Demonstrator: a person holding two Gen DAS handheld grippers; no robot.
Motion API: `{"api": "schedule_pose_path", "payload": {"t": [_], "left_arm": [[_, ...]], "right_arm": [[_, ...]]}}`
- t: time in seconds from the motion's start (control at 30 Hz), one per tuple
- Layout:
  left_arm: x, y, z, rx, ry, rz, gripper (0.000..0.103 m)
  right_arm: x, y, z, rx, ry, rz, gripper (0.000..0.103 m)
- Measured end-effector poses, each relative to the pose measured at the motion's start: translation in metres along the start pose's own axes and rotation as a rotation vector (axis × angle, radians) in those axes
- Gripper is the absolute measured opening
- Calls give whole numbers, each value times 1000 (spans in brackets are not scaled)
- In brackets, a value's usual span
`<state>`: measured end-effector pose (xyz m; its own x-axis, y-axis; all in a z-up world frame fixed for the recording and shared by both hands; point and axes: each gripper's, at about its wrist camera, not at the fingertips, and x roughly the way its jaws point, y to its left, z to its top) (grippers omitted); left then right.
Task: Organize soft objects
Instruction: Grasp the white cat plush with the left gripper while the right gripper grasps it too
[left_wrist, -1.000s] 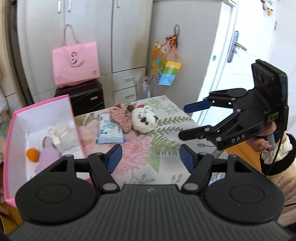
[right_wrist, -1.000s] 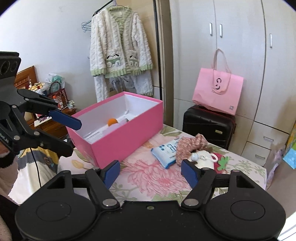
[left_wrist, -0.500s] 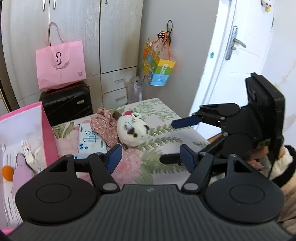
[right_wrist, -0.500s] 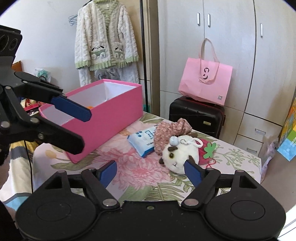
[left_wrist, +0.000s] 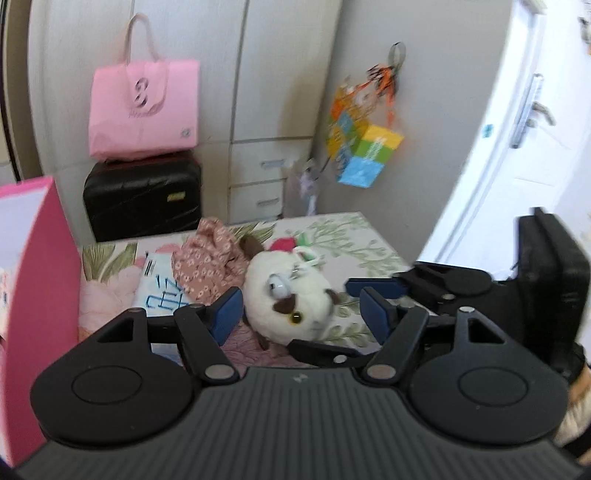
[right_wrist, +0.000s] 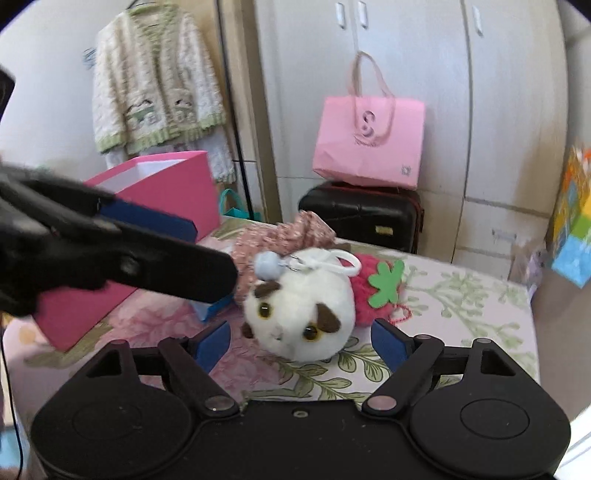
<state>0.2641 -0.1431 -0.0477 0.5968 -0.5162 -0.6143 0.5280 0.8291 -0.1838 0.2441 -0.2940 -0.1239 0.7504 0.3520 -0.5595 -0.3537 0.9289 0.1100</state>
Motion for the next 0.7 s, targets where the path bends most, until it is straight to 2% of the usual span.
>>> {"api": "schedule_pose_path", "payload": {"t": [0.2,0.4,0.53,0.63,0.7], "left_arm": [[32,13,-1,-50,39,39,67],[45,21,-4,-132,51,1,69],[52,30,-5,-202,61,-42,69],[53,29,-7,-210,67,-54,68],[51,28,-8,-214,70,-69,60]], "right_arm": [[16,-8,3,41,25,26,86],[37,-16,4,154,76,59,86],[42,-6,2,121,74,37,86],[43,0,0,109,56,15,81],[43,4,0,88,48,-16,74]]}}
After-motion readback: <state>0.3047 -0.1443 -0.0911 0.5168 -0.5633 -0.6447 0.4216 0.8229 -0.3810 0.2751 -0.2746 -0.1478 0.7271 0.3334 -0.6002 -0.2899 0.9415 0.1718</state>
